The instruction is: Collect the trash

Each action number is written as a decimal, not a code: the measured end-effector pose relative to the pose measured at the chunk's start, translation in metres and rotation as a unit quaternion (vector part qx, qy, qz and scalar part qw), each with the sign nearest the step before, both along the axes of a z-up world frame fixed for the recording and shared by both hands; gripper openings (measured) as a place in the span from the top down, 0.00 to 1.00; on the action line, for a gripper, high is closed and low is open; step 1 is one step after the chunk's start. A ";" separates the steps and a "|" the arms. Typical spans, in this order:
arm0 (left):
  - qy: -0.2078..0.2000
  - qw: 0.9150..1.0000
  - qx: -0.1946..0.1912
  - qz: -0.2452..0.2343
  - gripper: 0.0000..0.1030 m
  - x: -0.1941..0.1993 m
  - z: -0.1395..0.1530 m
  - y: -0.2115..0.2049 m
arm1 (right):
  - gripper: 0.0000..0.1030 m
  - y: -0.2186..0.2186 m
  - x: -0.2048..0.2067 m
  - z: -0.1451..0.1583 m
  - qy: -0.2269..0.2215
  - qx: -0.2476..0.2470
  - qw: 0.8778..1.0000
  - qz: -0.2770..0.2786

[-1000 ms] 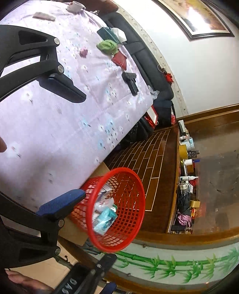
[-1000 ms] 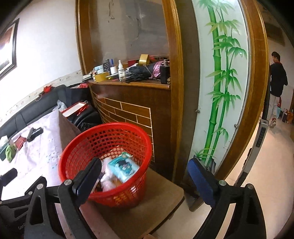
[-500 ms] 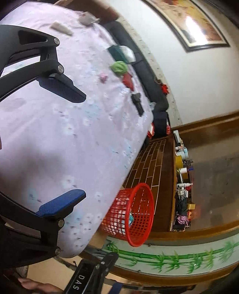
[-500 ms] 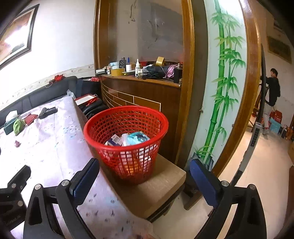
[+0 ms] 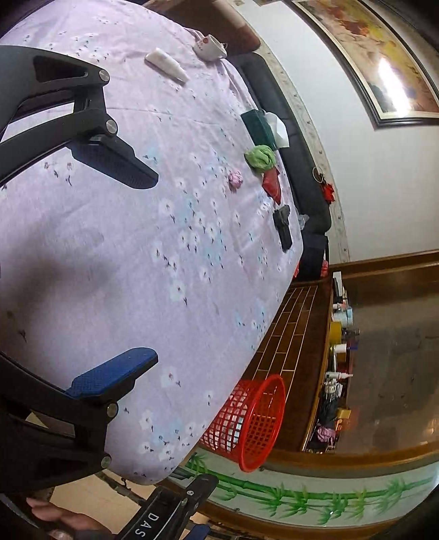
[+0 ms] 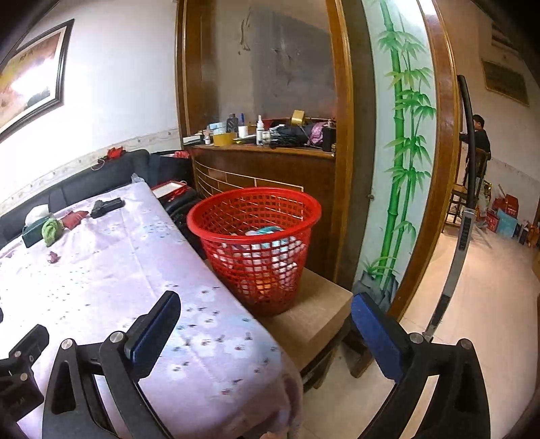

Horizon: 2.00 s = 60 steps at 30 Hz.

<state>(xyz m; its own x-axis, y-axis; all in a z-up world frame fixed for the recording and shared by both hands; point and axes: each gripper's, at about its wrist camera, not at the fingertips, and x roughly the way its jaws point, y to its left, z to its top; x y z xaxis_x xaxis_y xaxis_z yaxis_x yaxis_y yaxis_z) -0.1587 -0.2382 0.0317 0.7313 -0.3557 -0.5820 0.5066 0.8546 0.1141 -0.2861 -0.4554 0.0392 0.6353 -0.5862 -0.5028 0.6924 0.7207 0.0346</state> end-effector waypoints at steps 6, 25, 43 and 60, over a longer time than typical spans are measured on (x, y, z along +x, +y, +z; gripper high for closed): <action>0.011 1.000 0.001 0.013 0.09 0.009 -0.004 0.003 | 0.00 0.020 0.013 0.001 0.005 -0.016 1.000 0.022; 0.005 0.999 0.030 -0.016 0.09 -0.001 -0.010 -0.015 | 0.00 0.006 0.012 -0.009 0.008 0.002 1.000 0.014; 0.007 0.999 0.028 -0.014 0.09 0.000 -0.010 -0.011 | 0.00 0.009 0.014 -0.012 0.016 -0.002 1.000 0.019; 0.007 1.000 0.027 -0.014 0.09 0.000 -0.012 -0.011 | 0.00 0.011 0.017 -0.012 0.021 0.004 1.000 0.022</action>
